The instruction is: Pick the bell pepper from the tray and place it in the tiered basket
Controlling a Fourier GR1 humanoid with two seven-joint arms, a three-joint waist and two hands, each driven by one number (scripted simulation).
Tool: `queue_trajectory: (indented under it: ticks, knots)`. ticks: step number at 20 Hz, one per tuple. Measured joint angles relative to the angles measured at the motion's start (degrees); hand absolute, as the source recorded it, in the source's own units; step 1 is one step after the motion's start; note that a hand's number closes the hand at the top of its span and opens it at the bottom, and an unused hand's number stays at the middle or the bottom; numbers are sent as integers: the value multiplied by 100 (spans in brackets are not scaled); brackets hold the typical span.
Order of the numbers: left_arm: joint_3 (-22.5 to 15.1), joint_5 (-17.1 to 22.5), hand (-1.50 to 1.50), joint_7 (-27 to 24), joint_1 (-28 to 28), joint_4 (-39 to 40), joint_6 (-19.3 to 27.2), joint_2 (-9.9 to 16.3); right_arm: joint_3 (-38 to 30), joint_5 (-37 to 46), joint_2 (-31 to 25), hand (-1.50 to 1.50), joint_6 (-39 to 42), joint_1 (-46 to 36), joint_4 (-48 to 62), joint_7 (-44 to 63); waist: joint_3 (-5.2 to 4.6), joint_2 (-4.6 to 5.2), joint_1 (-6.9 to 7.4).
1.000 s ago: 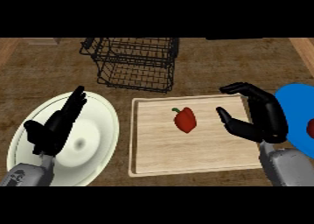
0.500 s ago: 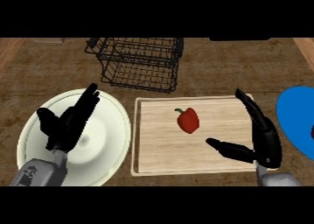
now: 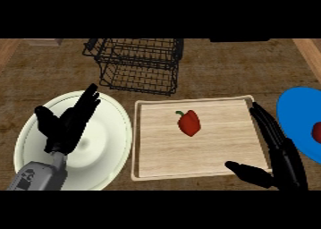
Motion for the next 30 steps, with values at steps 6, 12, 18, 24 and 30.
queue_trajectory:
  ticks: [6, 12, 18, 24, 30]
  knots:
    - [-25, 1, 0, 77, -26, -45, -11, -56, 701, 1761, 171, -150, 580, 58, -1056, 2326, -8, 18, 80]
    - [-56, -52, 0, 96, -118, 30, -63, -145, 1741, 3362, 1278, -150, 1702, -569, -1352, 4448, 7, 48, 181]
    - [3, -65, 0, 99, -119, 47, -159, -237, 2407, 4267, 1848, -150, 2460, -1185, -944, 6052, 23, 63, 211]
    - [132, -213, 0, 82, 21, -26, -279, -361, 2506, 4192, 1978, -150, 2430, -1493, -325, 6444, 31, 69, 213]
    - [251, -450, 0, 50, -58, 149, -400, -537, 2654, 4223, 2009, -150, 2274, -1517, 61, 6661, 38, 69, 204]
